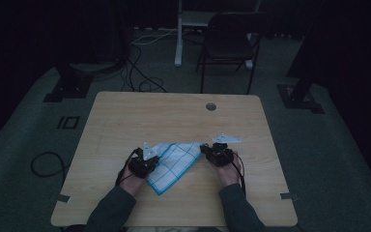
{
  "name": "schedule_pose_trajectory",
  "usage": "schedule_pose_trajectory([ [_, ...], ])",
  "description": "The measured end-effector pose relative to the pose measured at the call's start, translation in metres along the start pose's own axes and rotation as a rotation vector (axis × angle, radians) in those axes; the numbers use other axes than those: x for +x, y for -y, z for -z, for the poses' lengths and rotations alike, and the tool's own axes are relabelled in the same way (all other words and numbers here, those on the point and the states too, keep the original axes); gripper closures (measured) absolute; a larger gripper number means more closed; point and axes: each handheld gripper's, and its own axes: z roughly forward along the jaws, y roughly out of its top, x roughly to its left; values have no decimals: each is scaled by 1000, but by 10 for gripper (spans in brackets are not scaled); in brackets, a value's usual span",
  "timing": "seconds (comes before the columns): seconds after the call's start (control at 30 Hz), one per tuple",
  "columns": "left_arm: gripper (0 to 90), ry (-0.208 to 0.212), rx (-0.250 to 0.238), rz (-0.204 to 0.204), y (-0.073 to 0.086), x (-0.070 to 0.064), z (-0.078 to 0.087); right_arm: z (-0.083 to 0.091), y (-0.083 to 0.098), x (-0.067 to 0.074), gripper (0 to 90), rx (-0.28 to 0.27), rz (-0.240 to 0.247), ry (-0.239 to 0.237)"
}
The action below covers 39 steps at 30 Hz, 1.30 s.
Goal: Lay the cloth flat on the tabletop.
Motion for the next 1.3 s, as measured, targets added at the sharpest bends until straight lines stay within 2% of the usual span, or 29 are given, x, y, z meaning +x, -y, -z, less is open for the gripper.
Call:
schedule_pose_trajectory([
  [0.27, 880, -41, -43, 62, -10, 30, 13, 8, 7, 0, 893, -3, -2, -1],
  [0.37, 881, -57, -44, 78, -13, 43, 14, 12, 13, 0, 893, -5, -8, -1],
  [0.53, 882, -80, -24, 116, -12, 63, 10, 19, 23, -2, 893, -3, -20, 6],
  [0.7, 883, -93, 12, 163, -1, 77, 3, 27, 31, -5, 894, 4, -22, 29],
  [0.97, 886, -106, 88, 237, 26, 89, -3, 44, 44, -15, 897, 8, -62, 69],
  [1.13, 885, -79, 99, 262, 37, 88, -1, 50, 53, -15, 897, 21, -79, 76],
  [1.2, 874, -51, 99, 241, 37, 86, 1, 52, 56, -14, 895, 32, -83, 82],
  [1.23, 847, -51, 96, 230, 36, 85, 3, 52, 57, -14, 888, 42, -87, 81],
  [1.3, 777, -53, 83, 212, 33, 85, 7, 53, 58, -15, 797, 58, -85, 85],
])
